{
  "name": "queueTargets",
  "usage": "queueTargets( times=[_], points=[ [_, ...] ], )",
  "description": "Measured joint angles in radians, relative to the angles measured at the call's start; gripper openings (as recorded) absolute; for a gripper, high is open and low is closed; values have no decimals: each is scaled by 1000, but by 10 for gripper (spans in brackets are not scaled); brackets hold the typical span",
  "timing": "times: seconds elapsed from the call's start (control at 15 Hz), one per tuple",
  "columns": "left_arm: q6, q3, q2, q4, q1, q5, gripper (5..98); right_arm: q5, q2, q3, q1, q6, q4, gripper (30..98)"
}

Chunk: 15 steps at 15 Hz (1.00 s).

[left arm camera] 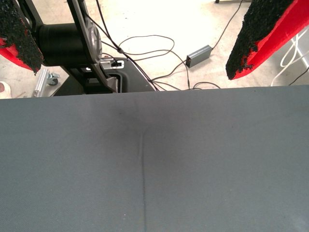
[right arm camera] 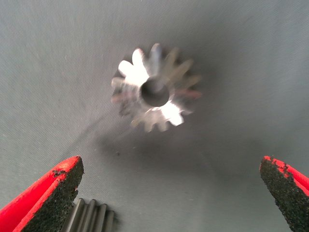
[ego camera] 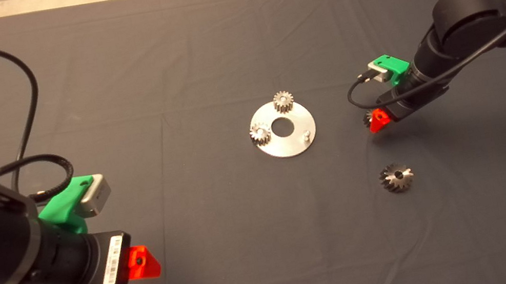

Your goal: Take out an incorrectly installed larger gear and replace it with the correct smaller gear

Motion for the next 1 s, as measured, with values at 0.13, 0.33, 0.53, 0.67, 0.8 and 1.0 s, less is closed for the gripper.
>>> queueTargets(
  times=[0.13,0.33,0.53,0.67,0.8,1.0],
  points=[
    [0,0,0,0,0,0,982,4,0,-9,0,0,0,970],
    [0,0,0,0,0,0,982,11,-1,-62,0,-1,0,970],
    [0,0,0,0,0,0,982,37,-2,-66,0,-3,0,970],
    [0,0,0,0,0,0,982,66,-2,-68,0,-3,0,970],
    [0,0,0,0,0,0,982,86,-2,-76,0,-4,0,970],
    [0,0,0,0,0,0,982,136,2,-130,0,-41,1,970]
  ],
)
